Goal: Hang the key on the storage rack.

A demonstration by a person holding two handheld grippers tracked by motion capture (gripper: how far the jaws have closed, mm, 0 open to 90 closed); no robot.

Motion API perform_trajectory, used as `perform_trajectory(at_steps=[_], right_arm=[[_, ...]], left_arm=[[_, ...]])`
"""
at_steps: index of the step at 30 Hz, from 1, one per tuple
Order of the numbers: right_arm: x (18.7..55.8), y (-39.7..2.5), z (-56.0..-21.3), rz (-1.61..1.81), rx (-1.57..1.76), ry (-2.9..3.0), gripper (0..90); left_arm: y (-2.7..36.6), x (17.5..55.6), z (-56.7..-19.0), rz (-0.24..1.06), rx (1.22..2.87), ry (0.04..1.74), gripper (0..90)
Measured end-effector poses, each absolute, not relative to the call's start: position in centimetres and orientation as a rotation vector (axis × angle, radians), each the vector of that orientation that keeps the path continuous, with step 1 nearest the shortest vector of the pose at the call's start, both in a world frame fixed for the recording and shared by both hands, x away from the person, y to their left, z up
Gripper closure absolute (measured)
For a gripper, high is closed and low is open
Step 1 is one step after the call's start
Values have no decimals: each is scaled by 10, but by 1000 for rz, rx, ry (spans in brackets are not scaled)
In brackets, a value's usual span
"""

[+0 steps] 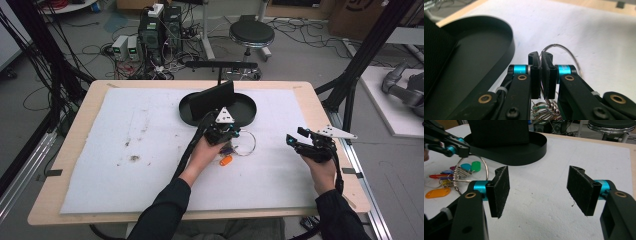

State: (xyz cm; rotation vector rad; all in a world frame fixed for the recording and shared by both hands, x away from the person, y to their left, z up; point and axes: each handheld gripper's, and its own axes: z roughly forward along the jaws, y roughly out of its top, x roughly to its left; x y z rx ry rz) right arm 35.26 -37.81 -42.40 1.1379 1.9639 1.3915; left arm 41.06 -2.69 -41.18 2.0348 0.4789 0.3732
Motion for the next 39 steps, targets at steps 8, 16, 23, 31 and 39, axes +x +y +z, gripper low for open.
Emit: perform_trajectory(at_steps=[8, 16, 23, 31, 39], right_arm=[[352, -377, -423, 1388, 1131, 1963, 354], [352, -378, -424, 1391, 1130, 1962, 354], [352, -377, -424, 1390, 1126, 1963, 353], [352, -377, -424, 1391, 1128, 1966, 354], [352, -378, -424, 1395, 1133, 1965, 353]], left_arm=[[-24, 392, -405, 390, 2016, 409, 861], [-20, 386, -407, 344, 2010, 378, 852], [-21, 387, -411, 319, 2037, 371, 818], [-22, 388, -413, 313, 2059, 354, 822], [-22, 385, -412, 318, 2065, 327, 861]])
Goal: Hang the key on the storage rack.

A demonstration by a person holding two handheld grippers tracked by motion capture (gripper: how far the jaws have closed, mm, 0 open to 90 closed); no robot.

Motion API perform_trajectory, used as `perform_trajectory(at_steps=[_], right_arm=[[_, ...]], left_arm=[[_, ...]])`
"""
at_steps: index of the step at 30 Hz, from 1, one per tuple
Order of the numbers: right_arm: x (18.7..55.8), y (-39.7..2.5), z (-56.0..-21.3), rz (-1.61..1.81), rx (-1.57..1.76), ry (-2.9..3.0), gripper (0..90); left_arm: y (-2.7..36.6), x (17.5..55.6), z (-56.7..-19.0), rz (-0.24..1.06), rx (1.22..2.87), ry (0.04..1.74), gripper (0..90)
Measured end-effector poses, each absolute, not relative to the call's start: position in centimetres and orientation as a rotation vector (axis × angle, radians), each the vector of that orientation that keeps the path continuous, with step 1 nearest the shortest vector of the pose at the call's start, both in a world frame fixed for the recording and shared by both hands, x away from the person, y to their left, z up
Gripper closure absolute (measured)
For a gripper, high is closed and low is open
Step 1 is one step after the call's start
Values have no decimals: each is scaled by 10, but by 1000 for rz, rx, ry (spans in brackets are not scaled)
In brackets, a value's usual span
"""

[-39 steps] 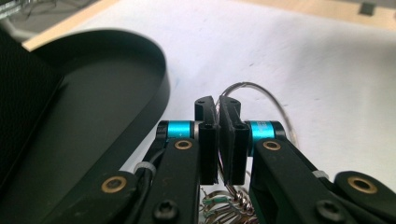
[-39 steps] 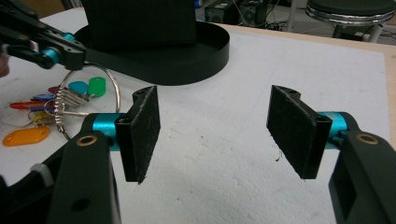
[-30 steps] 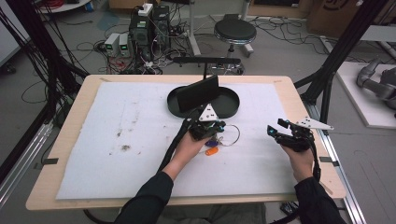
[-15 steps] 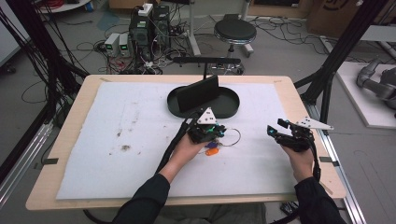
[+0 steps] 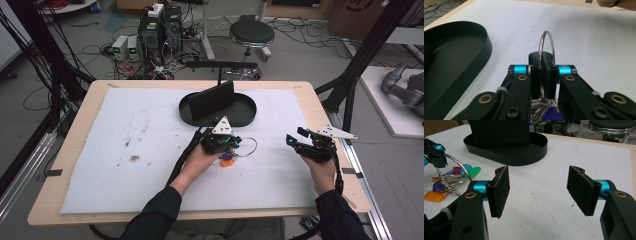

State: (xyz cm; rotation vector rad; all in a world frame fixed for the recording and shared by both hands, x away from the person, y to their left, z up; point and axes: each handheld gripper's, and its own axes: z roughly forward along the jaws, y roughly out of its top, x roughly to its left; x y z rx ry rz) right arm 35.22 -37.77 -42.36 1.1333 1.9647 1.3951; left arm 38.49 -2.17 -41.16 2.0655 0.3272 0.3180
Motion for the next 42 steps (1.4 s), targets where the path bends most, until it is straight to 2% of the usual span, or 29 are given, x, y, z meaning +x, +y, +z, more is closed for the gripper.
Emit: perform_trajectory(at_steps=[12, 42], right_arm=[[352, -377, -423, 1395, 1137, 1959, 353], [352, -378, -423, 1394, 1138, 1957, 354]], left_arm=[[-11, 380, -397, 360, 1978, 328, 864], [45, 379, -346, 473, 1793, 356, 864]])
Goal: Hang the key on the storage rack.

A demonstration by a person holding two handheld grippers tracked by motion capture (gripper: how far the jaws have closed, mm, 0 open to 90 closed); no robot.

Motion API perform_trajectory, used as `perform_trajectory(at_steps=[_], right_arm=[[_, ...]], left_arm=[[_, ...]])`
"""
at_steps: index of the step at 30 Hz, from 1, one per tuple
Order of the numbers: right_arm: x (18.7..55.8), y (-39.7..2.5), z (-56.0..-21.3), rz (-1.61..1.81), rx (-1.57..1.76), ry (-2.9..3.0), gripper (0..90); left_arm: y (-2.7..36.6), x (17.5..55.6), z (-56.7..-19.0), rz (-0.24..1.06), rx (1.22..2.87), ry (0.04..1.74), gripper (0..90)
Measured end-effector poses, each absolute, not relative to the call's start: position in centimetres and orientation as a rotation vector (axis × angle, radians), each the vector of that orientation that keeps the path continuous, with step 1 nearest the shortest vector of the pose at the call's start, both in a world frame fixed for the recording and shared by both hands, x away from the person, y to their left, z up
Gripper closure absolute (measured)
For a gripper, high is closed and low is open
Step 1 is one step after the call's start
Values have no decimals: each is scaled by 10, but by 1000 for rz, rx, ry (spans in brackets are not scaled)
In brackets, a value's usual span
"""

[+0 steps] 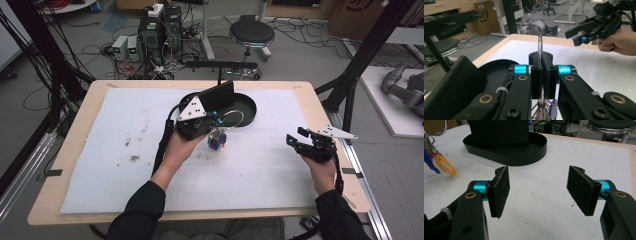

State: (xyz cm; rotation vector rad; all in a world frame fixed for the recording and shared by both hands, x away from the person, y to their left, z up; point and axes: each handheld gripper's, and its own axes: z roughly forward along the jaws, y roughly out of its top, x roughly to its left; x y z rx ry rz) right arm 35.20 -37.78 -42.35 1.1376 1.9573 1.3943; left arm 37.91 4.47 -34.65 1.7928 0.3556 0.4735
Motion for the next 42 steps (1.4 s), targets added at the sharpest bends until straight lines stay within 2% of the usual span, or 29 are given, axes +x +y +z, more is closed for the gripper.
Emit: perform_trajectory(at_steps=[24, 42], right_arm=[[353, -379, -424, 1395, 1148, 1959, 354], [353, -380, -424, 1393, 1149, 1958, 353]], left_arm=[[107, 399, -310, 619, 1677, 483, 864], [147, 421, -309, 716, 1628, 616, 864]])
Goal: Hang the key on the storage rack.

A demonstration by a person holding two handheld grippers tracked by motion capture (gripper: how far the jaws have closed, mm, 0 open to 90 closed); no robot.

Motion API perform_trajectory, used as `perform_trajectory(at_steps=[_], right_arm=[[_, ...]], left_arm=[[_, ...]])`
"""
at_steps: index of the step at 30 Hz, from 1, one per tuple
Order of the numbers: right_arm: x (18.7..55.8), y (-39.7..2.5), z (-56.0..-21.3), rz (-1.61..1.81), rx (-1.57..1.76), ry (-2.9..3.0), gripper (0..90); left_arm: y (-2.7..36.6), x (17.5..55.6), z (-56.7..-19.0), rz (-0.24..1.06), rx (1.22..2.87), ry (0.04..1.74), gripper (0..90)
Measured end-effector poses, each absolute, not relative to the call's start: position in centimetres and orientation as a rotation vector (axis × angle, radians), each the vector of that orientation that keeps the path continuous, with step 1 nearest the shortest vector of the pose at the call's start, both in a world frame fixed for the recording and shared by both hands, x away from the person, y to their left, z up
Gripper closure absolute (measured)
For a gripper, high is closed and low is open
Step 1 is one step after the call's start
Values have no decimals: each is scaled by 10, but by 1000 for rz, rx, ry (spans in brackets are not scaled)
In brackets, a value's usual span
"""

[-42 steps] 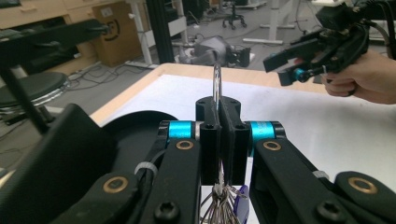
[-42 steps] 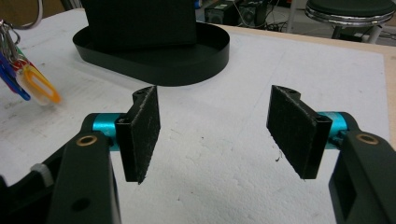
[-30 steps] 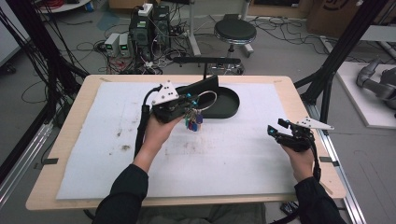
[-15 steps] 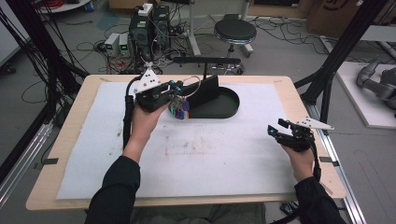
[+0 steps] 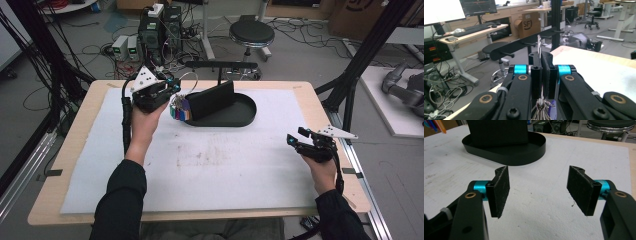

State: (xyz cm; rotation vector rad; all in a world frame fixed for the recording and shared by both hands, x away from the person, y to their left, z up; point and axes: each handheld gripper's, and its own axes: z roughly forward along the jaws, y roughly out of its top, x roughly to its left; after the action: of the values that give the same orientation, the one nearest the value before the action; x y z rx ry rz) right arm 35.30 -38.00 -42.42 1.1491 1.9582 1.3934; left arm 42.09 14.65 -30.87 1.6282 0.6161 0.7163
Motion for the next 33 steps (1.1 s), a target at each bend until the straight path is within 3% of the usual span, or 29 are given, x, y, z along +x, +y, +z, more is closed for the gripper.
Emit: perform_trajectory(at_steps=[11, 33], right_arm=[[353, -381, -425, 1394, 1155, 1953, 353], [353, -384, -425, 1397, 1158, 1949, 353]], left_arm=[[150, 437, -303, 736, 1640, 638, 864], [138, 470, -319, 651, 1644, 719, 863]])
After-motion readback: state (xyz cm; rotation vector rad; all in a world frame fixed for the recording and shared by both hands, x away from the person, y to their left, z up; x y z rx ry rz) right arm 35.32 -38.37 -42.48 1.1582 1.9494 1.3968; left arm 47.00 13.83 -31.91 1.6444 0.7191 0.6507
